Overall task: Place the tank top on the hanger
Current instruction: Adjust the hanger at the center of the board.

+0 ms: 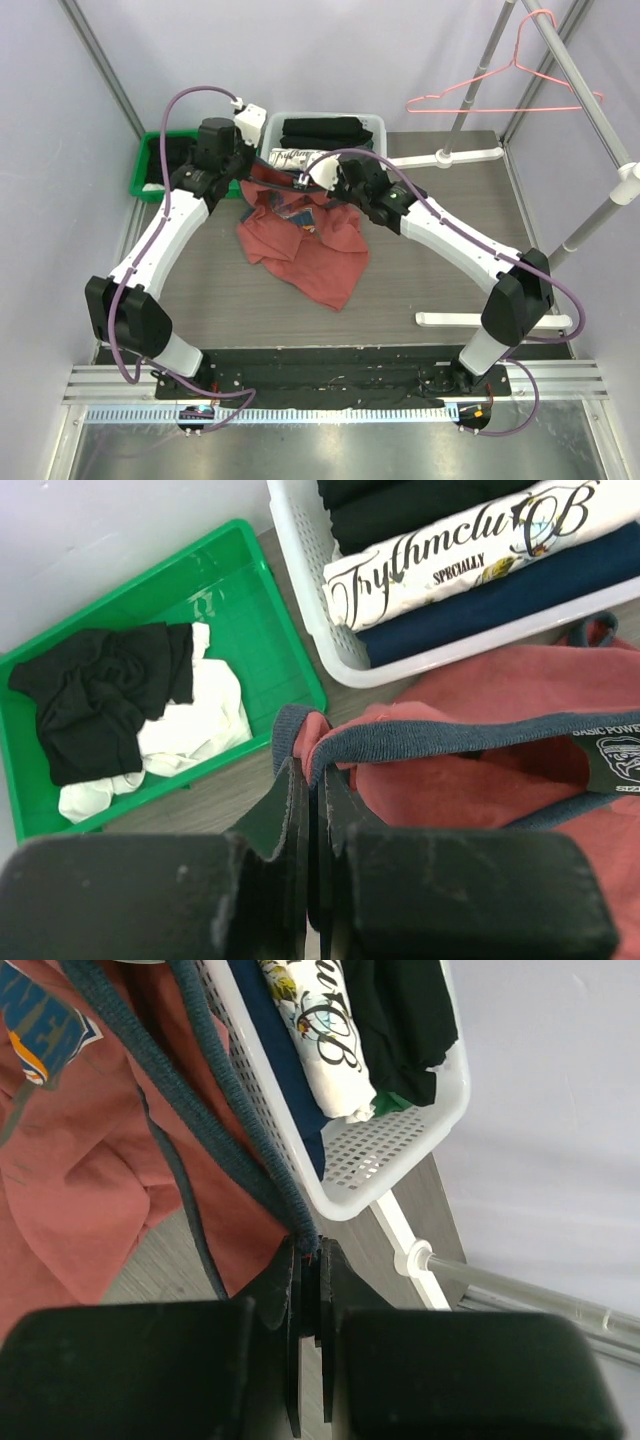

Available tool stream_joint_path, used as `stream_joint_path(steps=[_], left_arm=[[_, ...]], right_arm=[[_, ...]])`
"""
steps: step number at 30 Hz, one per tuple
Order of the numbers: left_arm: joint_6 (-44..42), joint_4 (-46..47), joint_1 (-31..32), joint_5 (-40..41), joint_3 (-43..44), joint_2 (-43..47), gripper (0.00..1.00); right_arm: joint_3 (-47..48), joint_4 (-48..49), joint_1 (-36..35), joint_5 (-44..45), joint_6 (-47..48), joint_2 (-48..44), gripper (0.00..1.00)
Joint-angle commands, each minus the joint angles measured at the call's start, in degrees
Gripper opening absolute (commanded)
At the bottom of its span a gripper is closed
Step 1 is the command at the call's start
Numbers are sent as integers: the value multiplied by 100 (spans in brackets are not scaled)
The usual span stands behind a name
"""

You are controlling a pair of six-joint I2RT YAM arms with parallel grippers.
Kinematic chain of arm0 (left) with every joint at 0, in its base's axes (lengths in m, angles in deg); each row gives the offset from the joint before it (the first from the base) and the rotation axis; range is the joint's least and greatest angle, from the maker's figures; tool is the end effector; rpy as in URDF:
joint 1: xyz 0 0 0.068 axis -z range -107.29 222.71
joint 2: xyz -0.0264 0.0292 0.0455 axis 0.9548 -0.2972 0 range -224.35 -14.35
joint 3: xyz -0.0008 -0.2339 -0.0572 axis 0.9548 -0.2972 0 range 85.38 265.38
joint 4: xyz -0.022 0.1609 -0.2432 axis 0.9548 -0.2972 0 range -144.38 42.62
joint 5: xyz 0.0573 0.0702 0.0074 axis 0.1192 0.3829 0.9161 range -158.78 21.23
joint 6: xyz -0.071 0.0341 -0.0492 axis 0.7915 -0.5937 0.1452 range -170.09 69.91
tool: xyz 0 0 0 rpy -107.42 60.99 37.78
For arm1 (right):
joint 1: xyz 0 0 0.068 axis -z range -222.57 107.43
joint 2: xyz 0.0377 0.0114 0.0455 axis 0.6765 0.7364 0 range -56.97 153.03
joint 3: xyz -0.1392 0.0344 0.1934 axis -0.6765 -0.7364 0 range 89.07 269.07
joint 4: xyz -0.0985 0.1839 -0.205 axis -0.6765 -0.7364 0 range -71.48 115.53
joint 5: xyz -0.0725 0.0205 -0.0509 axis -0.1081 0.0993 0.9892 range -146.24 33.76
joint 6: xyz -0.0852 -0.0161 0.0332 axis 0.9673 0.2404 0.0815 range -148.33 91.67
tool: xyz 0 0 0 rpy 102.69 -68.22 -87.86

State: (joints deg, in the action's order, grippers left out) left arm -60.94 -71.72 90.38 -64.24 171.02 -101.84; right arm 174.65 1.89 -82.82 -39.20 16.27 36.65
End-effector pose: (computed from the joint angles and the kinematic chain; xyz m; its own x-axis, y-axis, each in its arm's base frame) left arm 0.4125 -0.1243 0.3257 -0.3686 0.3145 -0.8747 0.3100 0.9287 0.2033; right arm 0.3587 0.2714 0.2835 0.0147 -0.8671 -0.4980 -0.5858 0.3961 -0.7071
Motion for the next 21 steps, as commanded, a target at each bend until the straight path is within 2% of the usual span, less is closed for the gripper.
stream_joint_path(steps=[1,4,6,10,11,13,14,16,18,19,21], left_arm=[[-189,861,61,136,83,12,0],[-207,685,61,-31,224,160,0],[-251,317,70,-233,347,266,0],[-444,-675,70,-1495,724,766,0],[-531,-956,61,-1830,1021,829,0],[-847,-1940,70,-2419,1365,978,0],[-996,-2335,70,-3144,1524,1074,0],[-1330,-3203,70,-3746,2042,1163,0],[-1586,-3646,70,-4416,2446,1198,0],[-1752,-3883,70,-4513,2535,1198,0],[-1693,-3729,61,-4287,2467,1155,0]], right_arm=[[125,633,35,247,-118,-266,1],[599,-60,35,-59,-188,-353,1],[1047,-894,35,-340,-232,-441,1],[1908,-2441,35,-1743,-259,-731,1],[2362,-3096,35,-2139,-259,-827,1],[2839,-3689,35,-2694,-215,-933,1],[3224,-4083,43,-3219,-223,-1047,1],[3517,-4376,35,-3696,-206,-1136,1],[3650,-4579,35,-4067,-180,-1215,1],[3606,-4536,43,-4042,-206,-1224,1],[3212,-4133,35,-3517,-293,-1206,1]])
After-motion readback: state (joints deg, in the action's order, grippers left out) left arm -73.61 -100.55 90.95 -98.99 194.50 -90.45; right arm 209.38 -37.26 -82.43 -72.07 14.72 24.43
